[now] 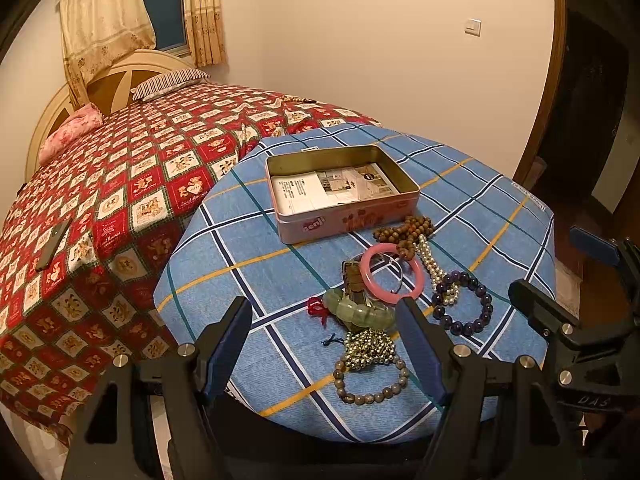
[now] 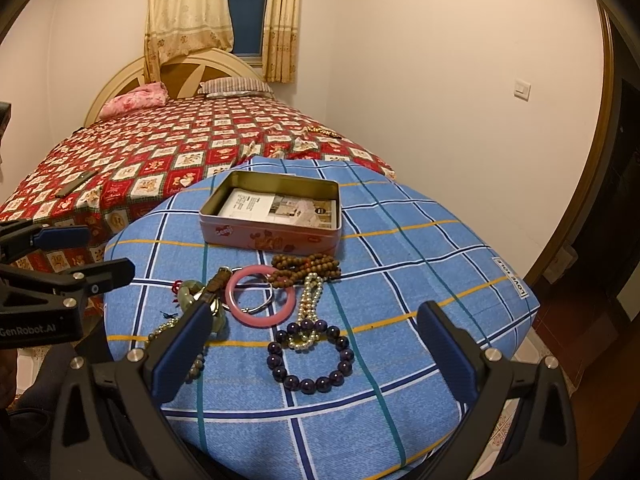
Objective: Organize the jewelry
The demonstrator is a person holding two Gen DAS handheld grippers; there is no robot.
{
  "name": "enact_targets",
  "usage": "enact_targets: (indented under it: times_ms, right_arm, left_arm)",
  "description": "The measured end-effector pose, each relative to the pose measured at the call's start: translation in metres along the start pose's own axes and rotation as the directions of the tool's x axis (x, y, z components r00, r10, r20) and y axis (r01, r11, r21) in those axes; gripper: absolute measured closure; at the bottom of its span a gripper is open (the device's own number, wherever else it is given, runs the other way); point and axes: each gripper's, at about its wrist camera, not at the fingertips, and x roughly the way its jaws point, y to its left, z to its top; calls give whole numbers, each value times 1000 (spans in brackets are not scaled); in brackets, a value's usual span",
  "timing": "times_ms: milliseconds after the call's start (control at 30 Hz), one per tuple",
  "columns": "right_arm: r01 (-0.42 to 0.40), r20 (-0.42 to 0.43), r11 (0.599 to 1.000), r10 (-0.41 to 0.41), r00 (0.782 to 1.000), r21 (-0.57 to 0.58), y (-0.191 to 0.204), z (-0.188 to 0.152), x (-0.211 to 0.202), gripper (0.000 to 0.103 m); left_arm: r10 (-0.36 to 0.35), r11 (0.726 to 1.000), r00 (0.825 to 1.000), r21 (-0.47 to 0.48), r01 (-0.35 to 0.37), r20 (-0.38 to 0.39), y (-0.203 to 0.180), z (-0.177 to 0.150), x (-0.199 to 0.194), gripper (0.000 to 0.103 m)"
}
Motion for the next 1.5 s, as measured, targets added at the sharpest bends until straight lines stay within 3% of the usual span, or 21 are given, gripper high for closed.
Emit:
enact_targets:
  times_ms: [367,567,767,933,1133,1400,1467,1500]
  right_arm:
    - [0,0,1000,0,1000,0,2,-2,0,0]
    - [16,-9,1000,-16,1000,-4,-1,-6,7,0]
    - [58,-78,998,-57,995,8,-18,-23,36,2]
    - [55,-138,998,-54,989,5,-26,-32,55,14]
    - [59,-185,998,-57,981,6,-34,-41,71,15]
    - [53,-217,999,-49,975,11,-36,-43,90,16]
    - [48,-228,999,-44,973,12,-36,-45,96,21]
    - [44,-238,999,-40,970,12,-36,-46,99,30]
  left_arm:
    - [-6,1000,1000,-5,6,-12,0,-5,6,29]
    - [9,1000,999,-29,-10,-53,14,-9,31,29]
    - [-27,999,992,-38,22,-125,15,-19,58,29]
    - [-55,998,992,-8,54,-118,2,-16,67,35]
    - [-88,996,988,-3,89,-125,-3,-8,83,36]
    - [-156,988,974,-38,152,-163,-3,-7,103,71]
    - [-165,986,974,-32,162,-157,-4,-7,102,97]
    - [-170,985,974,-28,168,-153,-5,-7,101,102]
